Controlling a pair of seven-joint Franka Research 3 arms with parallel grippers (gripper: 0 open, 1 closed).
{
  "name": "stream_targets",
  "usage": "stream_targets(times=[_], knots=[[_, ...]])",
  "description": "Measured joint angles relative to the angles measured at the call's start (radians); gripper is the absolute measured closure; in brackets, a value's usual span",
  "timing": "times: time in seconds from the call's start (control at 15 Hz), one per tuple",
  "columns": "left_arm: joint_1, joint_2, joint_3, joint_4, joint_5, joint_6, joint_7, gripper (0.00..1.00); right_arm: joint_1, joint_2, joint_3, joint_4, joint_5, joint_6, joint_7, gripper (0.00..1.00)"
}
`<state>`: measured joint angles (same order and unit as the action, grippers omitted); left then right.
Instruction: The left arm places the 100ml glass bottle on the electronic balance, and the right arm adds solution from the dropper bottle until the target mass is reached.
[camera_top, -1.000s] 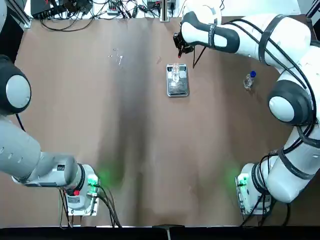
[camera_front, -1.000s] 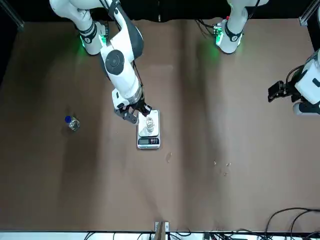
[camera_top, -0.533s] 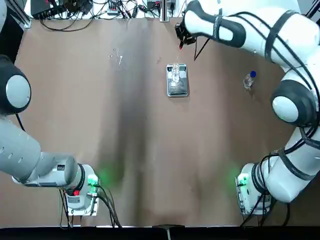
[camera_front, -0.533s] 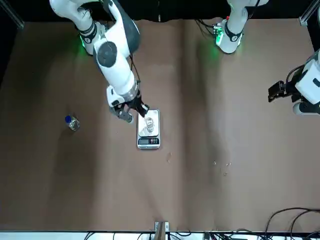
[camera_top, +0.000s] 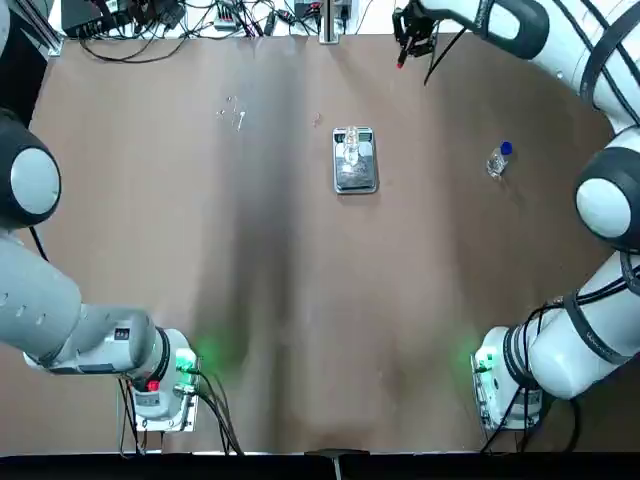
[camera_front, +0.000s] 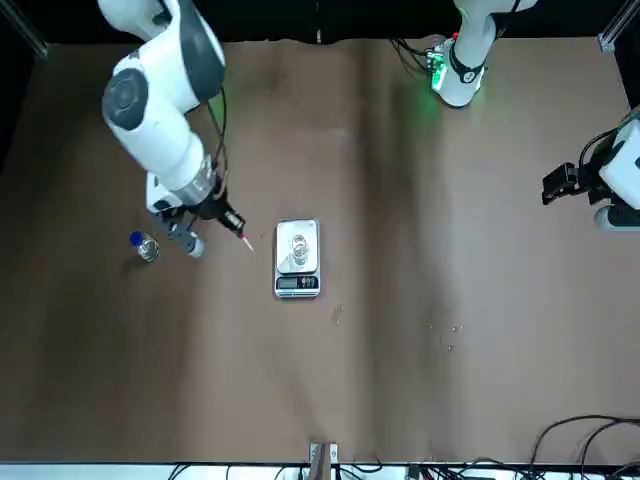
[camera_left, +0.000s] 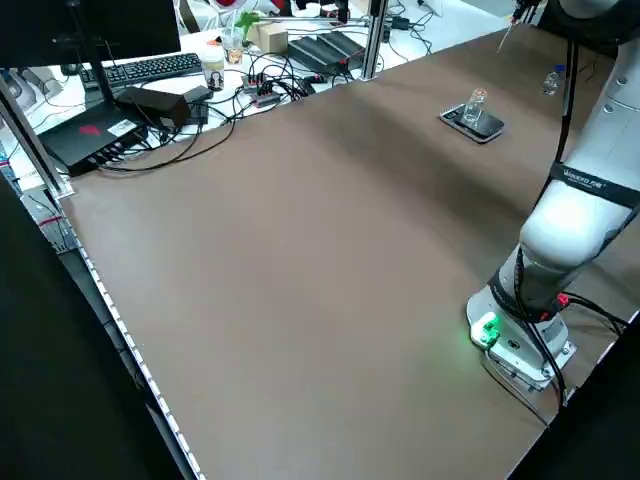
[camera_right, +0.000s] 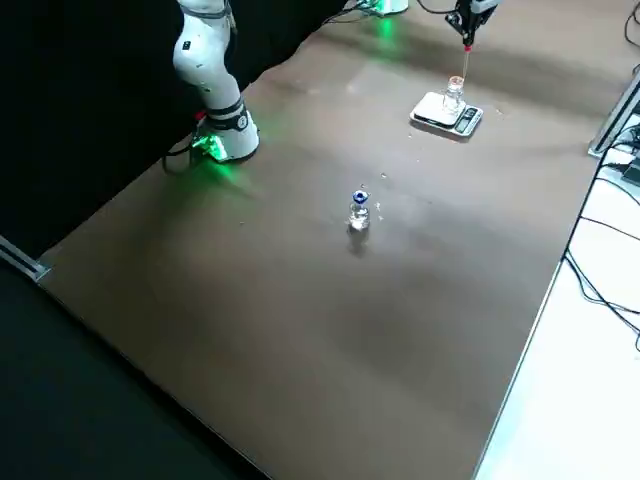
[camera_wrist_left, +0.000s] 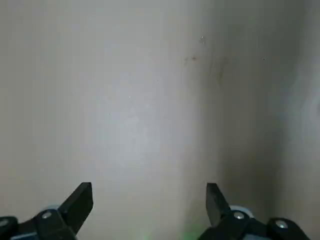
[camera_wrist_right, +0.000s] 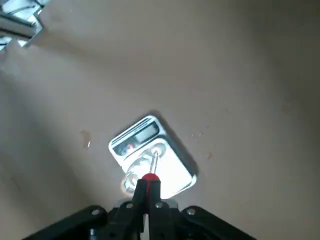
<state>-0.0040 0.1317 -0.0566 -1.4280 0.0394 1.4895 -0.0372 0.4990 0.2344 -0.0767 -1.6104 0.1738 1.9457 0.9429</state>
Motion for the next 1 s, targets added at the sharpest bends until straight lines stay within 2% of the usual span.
stream_targets(times=[0.2, 0.6, 0.73, 1.0], knots=[[0.000, 0.000, 0.000, 0.000, 0.000, 0.000, 0.000, 0.00, -0.106, -0.034, -0.002, -0.018, -0.001, -0.057, -0.155, 0.95], [0.000, -0.003, 0.000, 0.000, 0.000, 0.000, 0.000, 0.00, -0.336, -0.166, -0.005, -0.156, -0.001, -0.122, -0.497, 0.95], [0.000, -0.008, 0.000, 0.000, 0.000, 0.000, 0.000, 0.00, -0.385, -0.176, -0.006, -0.181, -0.018, -0.127, -0.567, 0.95], [0.009, -0.013, 0.000, 0.000, 0.000, 0.000, 0.000, 0.00, -0.437, -0.175, -0.005, -0.214, -0.120, -0.106, -0.620, 0.95]])
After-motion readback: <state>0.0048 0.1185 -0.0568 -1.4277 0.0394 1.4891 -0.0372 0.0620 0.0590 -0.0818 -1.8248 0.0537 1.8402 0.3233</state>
